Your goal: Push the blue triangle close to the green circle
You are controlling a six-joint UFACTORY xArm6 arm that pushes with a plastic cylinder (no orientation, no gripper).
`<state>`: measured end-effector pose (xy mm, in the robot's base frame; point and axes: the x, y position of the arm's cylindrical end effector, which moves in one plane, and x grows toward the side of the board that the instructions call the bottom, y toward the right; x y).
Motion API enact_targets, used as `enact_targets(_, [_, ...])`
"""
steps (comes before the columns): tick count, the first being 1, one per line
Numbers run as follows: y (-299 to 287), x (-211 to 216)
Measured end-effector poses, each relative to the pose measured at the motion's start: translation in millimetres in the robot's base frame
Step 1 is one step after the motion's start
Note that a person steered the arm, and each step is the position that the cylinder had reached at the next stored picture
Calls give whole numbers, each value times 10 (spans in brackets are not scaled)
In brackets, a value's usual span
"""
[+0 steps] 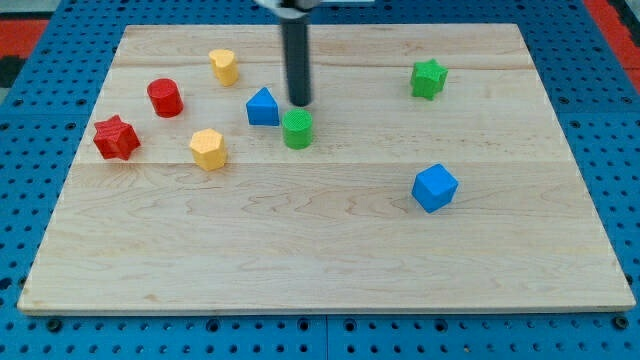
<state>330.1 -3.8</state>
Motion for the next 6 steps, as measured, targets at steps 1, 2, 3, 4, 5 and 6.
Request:
enact_targets(1, [-181,-198])
enact_targets(2, [-704,-136])
enact_targets(3, [-569,108])
enact_targets(4, [70,405])
enact_targets(5, [195,667])
enact_targets(6, [416,172])
